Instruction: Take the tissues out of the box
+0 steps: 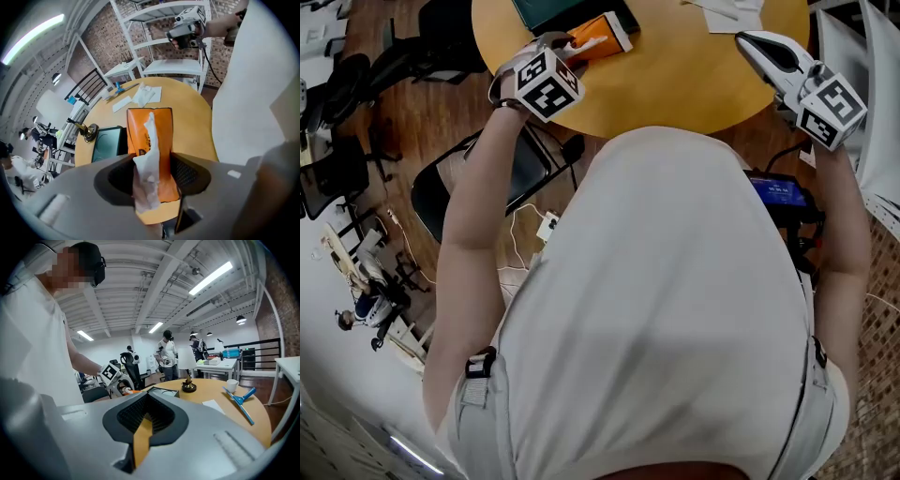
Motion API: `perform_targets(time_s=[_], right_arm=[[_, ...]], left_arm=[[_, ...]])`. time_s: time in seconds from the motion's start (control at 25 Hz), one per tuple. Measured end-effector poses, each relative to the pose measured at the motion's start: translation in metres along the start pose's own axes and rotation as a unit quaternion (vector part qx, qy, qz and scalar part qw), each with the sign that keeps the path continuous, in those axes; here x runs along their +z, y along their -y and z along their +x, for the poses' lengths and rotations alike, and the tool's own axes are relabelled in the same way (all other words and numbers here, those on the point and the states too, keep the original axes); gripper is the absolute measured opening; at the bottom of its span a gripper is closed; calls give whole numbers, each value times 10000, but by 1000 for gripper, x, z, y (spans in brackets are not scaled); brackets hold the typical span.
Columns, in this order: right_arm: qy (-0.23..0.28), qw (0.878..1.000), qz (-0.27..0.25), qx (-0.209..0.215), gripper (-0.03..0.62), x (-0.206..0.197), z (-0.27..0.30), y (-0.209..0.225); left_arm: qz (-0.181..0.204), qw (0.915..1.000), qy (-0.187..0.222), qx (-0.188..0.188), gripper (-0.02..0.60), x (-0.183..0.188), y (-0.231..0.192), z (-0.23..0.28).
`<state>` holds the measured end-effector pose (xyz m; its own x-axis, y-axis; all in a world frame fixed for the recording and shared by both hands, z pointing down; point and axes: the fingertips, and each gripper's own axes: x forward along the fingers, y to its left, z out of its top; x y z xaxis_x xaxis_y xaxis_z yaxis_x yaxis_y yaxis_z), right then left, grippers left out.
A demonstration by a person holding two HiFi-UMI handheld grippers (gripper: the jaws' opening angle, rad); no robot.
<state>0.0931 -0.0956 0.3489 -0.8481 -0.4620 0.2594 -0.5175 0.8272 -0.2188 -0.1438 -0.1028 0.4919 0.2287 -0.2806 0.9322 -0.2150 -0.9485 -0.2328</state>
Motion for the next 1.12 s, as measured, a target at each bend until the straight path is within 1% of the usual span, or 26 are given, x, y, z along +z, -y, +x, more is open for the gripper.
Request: perform_targets(time_s=[0.16, 0.32, 0.44, 0.52, 0.6, 0.68, 0.76, 0.8, 0.88, 0.92, 1.0, 1.08, 1.12], right_arm=[[-19, 9998, -45, 201, 2, 2, 7, -10], [1, 9996, -34, 270, 2, 4, 11, -12], [-30, 9996, 24, 274, 2, -2, 9, -12], [-37, 9997, 70, 249, 2, -4, 7, -10], [-12, 9997, 144, 191, 2, -4, 5, -7], [27, 9997, 198, 142, 2, -5, 4, -4], [11, 9997, 175, 149, 2, -7, 4, -4], [-7, 9998, 138, 173, 2, -8, 4, -5], [-61, 9997, 98, 224, 2, -10, 4, -7], [-67, 9996, 104, 244, 3, -10, 5, -9], [-3, 9995, 179, 265, 3, -9, 5, -10], [77, 9993, 256, 265, 3, -3, 5, -10], [84, 9993, 225, 276, 3, 0, 6, -10]], left_arm=[[13, 9993, -129, -360, 225, 14, 65, 12], [127, 9967, -237, -767, 201, 21, 110, 46], [153, 9947, -388, -937, 170, 18, 127, 75], [75, 9940, -426, -1006, 153, 17, 131, 85], [-2, 9935, -447, -1044, 141, 19, 133, 91], [57, 9934, -539, -1012, 141, 17, 134, 99], [214, 9933, -619, -957, 160, 14, 135, 107], [280, 9933, -628, -932, 183, 13, 134, 109], [302, 9938, -590, -891, 258, 14, 132, 108], [262, 9943, -550, -878, 323, 16, 132, 105], [104, 9956, -416, -831, 391, 20, 129, 94], [-140, 9978, -123, -642, 397, 27, 120, 74], [-338, 9982, 112, -489, 397, 31, 112, 61]])
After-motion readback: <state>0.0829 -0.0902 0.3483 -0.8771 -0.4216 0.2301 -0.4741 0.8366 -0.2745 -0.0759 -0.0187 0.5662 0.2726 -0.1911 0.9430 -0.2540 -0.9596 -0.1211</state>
